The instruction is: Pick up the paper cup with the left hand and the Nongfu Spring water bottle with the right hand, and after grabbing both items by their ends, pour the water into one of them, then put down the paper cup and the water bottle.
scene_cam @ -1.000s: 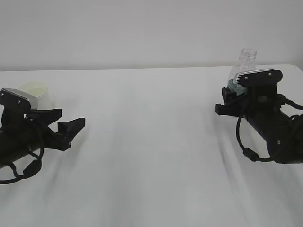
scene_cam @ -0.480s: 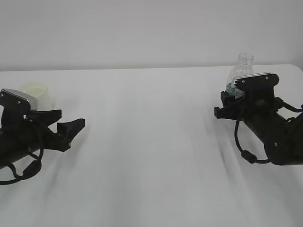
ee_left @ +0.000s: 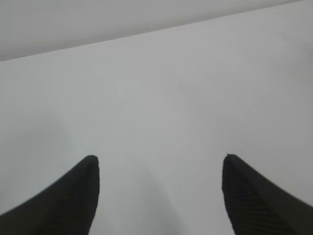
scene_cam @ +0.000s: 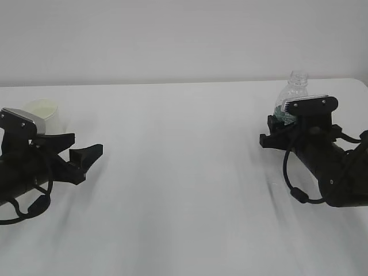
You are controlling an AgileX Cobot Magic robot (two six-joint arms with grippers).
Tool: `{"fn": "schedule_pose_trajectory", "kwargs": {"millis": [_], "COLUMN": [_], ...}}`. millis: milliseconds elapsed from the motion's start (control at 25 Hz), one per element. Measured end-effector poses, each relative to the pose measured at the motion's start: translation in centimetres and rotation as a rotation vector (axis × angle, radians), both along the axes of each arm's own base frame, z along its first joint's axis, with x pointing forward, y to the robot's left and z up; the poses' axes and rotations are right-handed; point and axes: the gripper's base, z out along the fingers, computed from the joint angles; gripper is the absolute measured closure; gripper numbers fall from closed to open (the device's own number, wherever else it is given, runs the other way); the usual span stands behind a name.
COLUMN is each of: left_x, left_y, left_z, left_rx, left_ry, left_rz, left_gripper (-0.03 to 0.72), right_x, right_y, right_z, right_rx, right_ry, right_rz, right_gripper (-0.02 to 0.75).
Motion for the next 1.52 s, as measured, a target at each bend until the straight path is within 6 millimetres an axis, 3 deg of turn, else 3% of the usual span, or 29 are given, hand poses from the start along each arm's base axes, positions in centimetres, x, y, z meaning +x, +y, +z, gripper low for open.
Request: {"fn": "schedule_pose_trajectory", "kwargs": {"millis": [400,760,1200,1400,1520], "left_x": [0.0,0.0,0.0,0.0,0.0], "left_y": [0.1,0.1,0.1,0.1,0.1], "left_z": [0.0,0.0,0.0,0.0,0.0], "left_rx": [-0.001,-0.001,-0.001,-0.001,-0.001], "left_ry": [0.000,0.000,0.000,0.000,0.000], "left_rz": [0.008,0.009,0.009,0.009,0.009], "left_gripper": [0.129,0.130,0.130,0.130,0.130], "right_x": [0.1,0.0,0.0,-1.1,-1.9], "right_y": [0.3,0.3,0.3,0.1,-0.1], "right_z": [0.3,0.2,0.2,-0.4,0.5], "right_rx": [0.025,0.009,0.005,-0.003,-0.002], "right_ry": [-0.034,-0.035,-0.034,0.013,0.010], "right_rz": [0.028,0.036,0.037,0.037,0.037], "right_gripper": [0.282,0.160,0.150,0.150,0.150]}}
